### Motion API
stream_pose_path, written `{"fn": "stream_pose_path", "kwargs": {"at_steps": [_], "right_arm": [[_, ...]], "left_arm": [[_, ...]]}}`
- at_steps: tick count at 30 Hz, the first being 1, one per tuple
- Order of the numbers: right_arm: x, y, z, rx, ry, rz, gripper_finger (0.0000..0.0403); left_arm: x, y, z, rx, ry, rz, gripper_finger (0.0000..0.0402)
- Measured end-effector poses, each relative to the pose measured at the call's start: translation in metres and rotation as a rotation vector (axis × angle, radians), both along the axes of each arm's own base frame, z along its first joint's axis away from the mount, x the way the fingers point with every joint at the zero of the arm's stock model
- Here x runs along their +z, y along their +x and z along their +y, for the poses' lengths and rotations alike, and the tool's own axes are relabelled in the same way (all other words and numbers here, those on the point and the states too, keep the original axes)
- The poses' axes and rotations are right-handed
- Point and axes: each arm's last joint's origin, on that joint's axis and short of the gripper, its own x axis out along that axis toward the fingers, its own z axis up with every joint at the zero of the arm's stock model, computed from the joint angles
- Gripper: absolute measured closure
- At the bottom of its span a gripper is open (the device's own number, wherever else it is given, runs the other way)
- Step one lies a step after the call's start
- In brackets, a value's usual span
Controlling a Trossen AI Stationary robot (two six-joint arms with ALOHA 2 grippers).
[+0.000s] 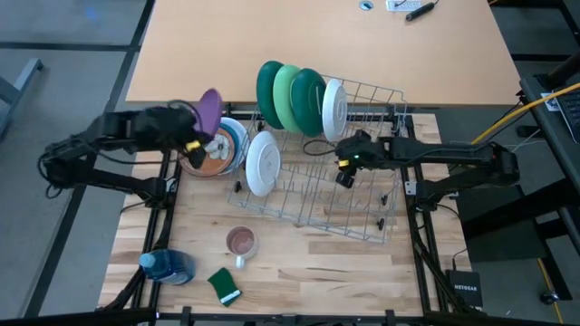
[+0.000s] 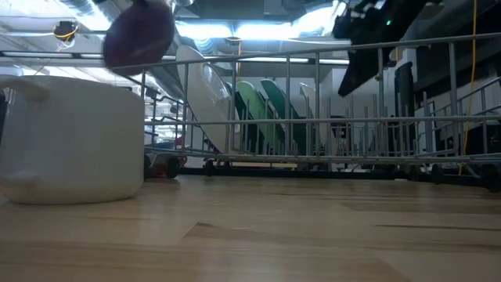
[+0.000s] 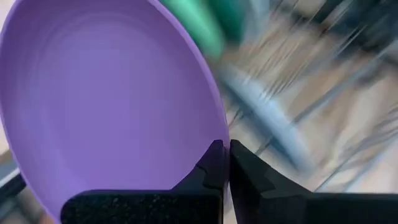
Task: Sort dishes
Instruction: Put the purple plate into the dishwasher rack
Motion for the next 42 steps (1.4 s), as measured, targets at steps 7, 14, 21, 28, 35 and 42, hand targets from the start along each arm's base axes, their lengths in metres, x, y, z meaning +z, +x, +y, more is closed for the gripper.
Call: {"fn": "stream_pose_path", "kwargs": {"at_steps": [7, 14, 21, 28, 35, 42], "right_arm": [[0.032, -0.029, 0.003, -0.033, -0.062, -0.146, 0.0251], [0.056, -0.058, 0.007, -0.071, -0.115, -0.273, 0.0251], [0.068, -0.088, 0.012, -0.097, -0.098, -0.338, 0.0251], [0.068, -0.124, 0.018, -0.161, -0.032, -0.329, 0.0251], [0.074, -0.154, 0.023, -0.163, -0.035, -0.414, 0.0251], [0.078, -0.177, 0.027, -0.137, -0.019, -0.491, 0.0251]], "left_arm": [[0.036, 0.005, -0.008, -0.143, 0.029, -0.415, 0.0402], [0.042, 0.050, -0.021, -0.258, 0.046, -0.530, 0.0401], [0.027, 0.121, -0.042, -0.369, 0.045, -0.578, 0.0401], [0.002, 0.190, -0.071, -0.514, -0.012, -0.722, 0.0401], [-0.035, 0.246, -0.100, -0.586, -0.124, -0.914, 0.0401], [-0.084, 0.288, -0.124, -0.615, -0.249, -1.171, 0.0401]]}}
